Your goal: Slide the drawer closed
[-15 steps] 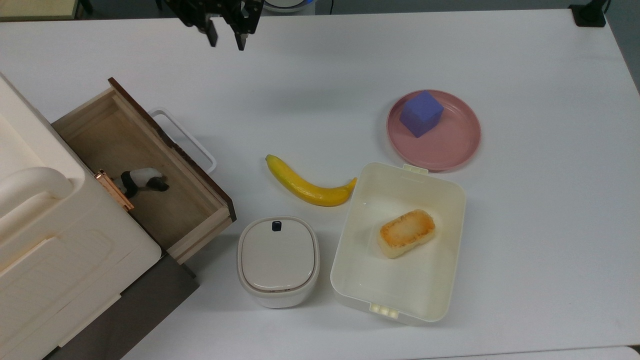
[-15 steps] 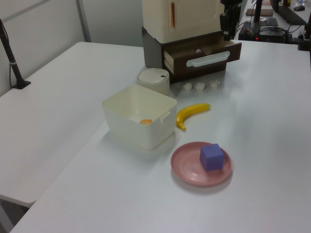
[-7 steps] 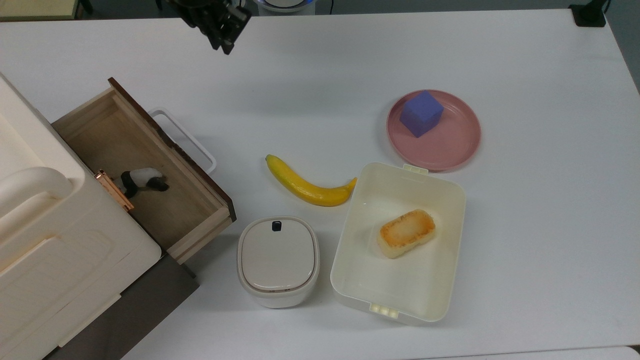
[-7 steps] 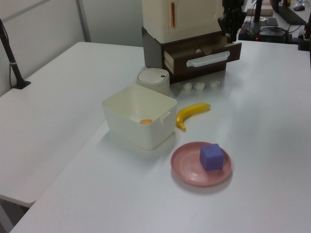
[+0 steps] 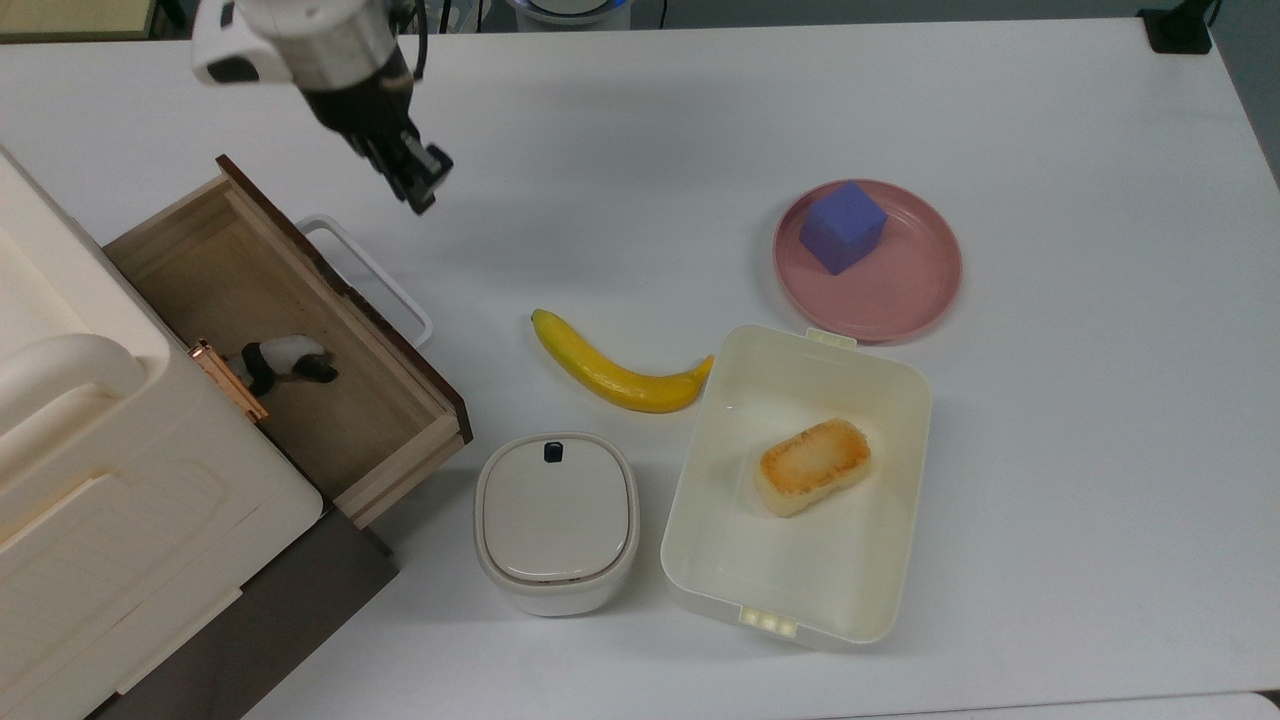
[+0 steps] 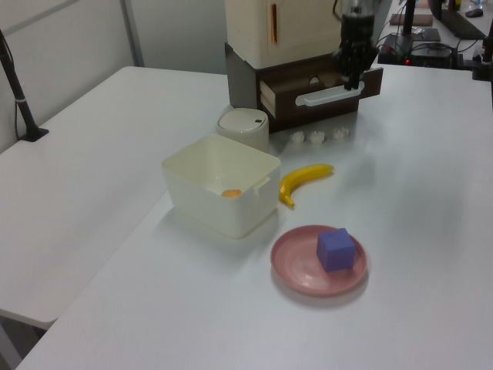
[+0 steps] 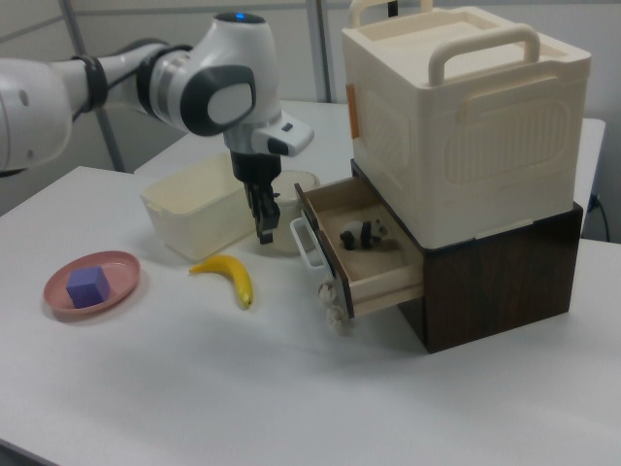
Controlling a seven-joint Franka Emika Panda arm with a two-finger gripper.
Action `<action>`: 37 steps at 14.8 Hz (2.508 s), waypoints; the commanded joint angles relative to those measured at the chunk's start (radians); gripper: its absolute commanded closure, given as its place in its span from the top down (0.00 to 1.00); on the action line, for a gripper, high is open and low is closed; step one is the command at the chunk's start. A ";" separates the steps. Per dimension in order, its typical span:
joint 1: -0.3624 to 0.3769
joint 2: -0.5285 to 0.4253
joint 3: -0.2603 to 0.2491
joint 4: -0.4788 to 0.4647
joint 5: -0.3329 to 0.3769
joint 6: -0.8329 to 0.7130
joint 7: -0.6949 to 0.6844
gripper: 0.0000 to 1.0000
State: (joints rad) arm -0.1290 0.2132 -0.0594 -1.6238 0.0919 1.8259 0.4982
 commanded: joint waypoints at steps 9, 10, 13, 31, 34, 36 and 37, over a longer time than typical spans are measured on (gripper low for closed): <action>-0.032 0.100 -0.003 -0.011 -0.079 0.301 0.026 0.21; -0.037 0.112 -0.003 0.002 -0.096 0.320 0.026 0.21; -0.049 0.164 -0.003 0.051 -0.171 0.341 0.028 0.23; -0.087 0.126 0.007 0.061 -0.173 0.261 -0.174 0.36; -0.022 0.072 0.012 0.058 -0.143 0.064 -0.295 0.44; 0.008 0.023 0.012 0.058 -0.088 -0.035 -0.387 0.51; 0.014 -0.010 0.012 0.058 -0.060 -0.086 -0.435 0.61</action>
State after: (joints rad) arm -0.1523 0.3101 -0.0392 -1.5406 -0.0401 1.8771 0.2020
